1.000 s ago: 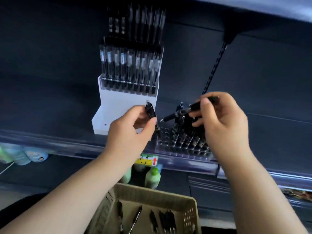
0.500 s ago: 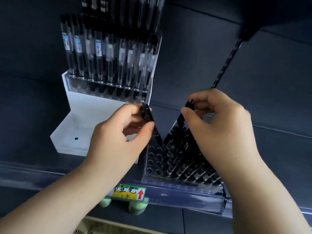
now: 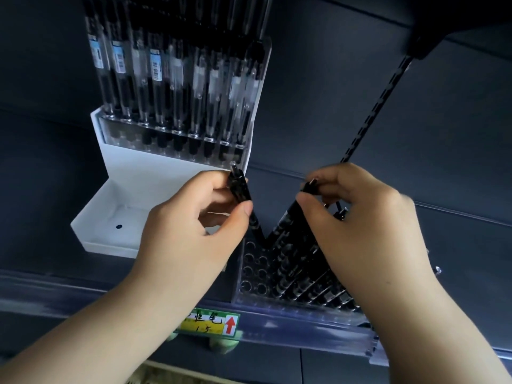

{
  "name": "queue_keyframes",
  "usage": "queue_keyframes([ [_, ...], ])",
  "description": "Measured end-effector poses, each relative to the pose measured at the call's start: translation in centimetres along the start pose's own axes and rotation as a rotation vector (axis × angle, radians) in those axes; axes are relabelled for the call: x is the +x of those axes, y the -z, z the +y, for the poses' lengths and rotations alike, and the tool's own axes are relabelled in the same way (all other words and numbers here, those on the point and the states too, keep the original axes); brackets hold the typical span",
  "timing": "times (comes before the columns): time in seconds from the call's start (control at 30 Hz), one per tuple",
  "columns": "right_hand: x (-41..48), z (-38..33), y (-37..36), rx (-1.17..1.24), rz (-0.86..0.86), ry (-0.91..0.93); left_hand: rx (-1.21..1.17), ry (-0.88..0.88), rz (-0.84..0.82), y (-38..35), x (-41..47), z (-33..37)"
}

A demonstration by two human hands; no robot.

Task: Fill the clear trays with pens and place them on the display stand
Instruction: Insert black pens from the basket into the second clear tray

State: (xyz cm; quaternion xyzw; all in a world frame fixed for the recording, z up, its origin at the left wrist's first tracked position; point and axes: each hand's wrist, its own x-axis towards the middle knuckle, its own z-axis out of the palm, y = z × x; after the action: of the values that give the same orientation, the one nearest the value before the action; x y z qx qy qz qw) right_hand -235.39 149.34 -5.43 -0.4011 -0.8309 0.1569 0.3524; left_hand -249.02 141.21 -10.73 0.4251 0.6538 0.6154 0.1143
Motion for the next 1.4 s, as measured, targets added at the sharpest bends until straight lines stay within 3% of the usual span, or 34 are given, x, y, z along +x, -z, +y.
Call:
queue_keyframes([
  [0.47, -0.2, 0.0, -0.6, -0.207, 0.065, 0.154, -0.03, -0.011, -0.026, 0.7, -0.1, 0.0],
  [0.73, -0.1, 0.0, -0.4, -0.324, -0.128, 0.144, -0.011, -0.049, -0.053, 0.2, 0.0, -0.4],
  [1.07, -0.3, -0.4, 0.4, -0.068, 0.057, 0.217, 0.101, -0.231, -0.135, -1.2, 0.3, -0.3],
  [1.2, -0.4, -0.1, 0.6, -0.047, 0.092, 0.21, 0.136, -0.19, -0.182, -1.4, 0.5, -0.4],
  [1.4, -0.6, 0.2, 0.4, -0.052, 0.069, 0.217, 0.381, -0.19, -0.296, -2.2, 0.1, -0.8],
])
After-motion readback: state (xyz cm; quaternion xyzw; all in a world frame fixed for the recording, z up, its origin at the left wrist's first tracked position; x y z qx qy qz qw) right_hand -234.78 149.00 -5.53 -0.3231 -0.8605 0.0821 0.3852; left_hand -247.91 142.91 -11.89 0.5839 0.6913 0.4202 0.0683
